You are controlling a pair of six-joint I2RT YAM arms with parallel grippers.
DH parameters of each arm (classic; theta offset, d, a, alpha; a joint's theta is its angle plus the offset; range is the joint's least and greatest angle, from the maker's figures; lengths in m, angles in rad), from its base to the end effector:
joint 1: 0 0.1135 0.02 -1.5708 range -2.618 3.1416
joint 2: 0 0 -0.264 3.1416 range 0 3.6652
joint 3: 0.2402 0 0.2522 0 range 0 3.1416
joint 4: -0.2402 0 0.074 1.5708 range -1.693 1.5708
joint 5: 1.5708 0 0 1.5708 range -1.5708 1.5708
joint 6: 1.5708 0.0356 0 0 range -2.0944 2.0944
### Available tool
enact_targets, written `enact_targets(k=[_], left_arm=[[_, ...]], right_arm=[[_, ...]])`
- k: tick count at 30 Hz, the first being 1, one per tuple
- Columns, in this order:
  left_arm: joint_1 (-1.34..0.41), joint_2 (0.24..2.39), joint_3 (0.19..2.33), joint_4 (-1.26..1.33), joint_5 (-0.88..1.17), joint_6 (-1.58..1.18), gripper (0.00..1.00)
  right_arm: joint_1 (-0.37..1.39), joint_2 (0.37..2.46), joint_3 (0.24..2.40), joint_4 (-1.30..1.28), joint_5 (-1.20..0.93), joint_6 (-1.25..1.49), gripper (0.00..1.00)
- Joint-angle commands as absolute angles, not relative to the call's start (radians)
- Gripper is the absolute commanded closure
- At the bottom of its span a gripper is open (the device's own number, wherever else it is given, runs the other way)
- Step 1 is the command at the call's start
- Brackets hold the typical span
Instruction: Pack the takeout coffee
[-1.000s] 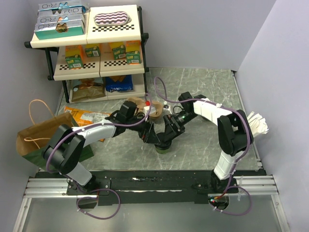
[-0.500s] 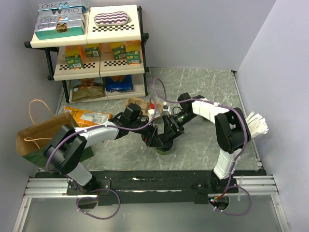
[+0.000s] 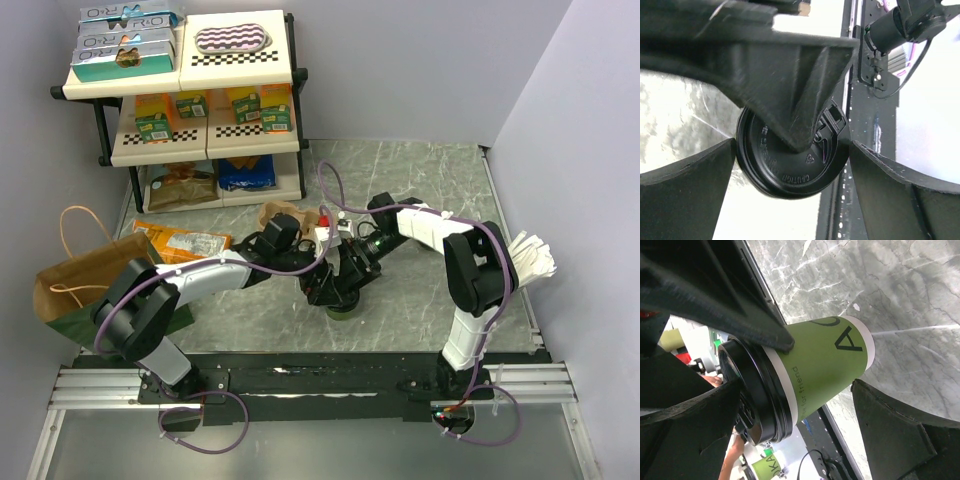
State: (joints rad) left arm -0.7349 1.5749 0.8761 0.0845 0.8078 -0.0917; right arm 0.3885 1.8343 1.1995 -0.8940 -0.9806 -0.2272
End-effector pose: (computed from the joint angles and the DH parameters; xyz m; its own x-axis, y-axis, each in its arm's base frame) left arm 0.2259 -0.2389 0.2090 -0.5084 0.3742 -0.7756 0.8586 0.1516 -0.4897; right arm 0.2901 0.1507 0.1777 -0.8461 -0.4818 -0.2279 -0.4451 0.4037 0.7993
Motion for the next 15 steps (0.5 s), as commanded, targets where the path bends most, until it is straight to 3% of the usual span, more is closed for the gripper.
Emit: enact_targets(k=[1, 5, 15], left_arm=[[-0.759, 1.595, 0.885, 0.035, 0.67, 0.058, 0.01], [-0.761, 1.582, 0.887, 0.044, 0.68, 0.069, 0.01], [-0.813, 1.612, 0.908, -0.025, 0.416, 0.143, 0.01]], right_arm=[[0.394, 1.85, 1.201, -0.879, -0.966, -0.236, 0.03], [0.394, 1.852, 1.2, -0.879, -0.96, -0.238, 0.03], [0.391, 1.861, 1.197, -0.879, -0.94, -0.235, 0.04]])
